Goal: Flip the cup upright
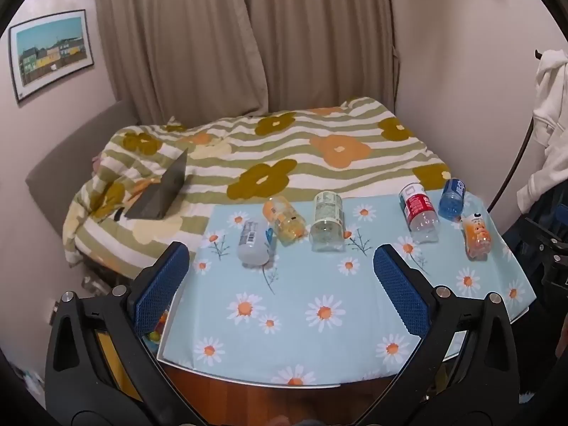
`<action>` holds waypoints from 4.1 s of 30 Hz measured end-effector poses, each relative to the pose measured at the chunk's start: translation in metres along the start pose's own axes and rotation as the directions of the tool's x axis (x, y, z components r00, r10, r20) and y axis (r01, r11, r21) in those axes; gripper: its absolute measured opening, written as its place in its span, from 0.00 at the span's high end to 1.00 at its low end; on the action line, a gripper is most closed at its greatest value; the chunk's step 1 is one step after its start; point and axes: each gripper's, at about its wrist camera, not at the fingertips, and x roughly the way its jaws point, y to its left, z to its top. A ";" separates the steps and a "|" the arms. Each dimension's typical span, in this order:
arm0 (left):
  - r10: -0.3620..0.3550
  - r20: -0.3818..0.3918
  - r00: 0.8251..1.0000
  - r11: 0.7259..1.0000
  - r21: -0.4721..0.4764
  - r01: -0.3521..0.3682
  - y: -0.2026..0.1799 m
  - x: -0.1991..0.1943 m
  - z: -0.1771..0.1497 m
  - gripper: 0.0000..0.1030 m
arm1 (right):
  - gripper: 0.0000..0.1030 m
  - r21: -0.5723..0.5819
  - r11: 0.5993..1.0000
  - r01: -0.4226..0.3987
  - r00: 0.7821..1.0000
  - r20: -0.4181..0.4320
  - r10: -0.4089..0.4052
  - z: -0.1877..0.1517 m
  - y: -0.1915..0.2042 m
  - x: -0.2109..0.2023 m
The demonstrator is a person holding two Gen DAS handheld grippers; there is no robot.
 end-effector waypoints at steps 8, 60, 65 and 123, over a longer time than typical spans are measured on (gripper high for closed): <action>0.002 0.001 1.000 1.000 0.002 -0.002 -0.003 -0.002 0.004 0.00 | 0.00 -0.001 1.000 0.000 1.000 -0.005 0.000 0.000 -0.003 -0.001; -0.016 0.002 1.000 1.000 -0.024 0.016 0.002 0.000 0.003 0.00 | 0.00 -0.007 1.000 0.006 1.000 -0.021 -0.006 -0.002 0.004 0.007; -0.017 0.001 1.000 1.000 -0.024 0.017 0.001 0.001 0.004 0.00 | 0.00 -0.007 1.000 0.006 1.000 -0.023 -0.006 -0.002 0.005 0.008; -0.065 -0.176 0.982 0.997 0.015 0.069 0.025 0.095 0.017 0.00 | 0.00 0.048 0.998 0.026 0.974 -0.224 -0.014 0.028 0.001 0.107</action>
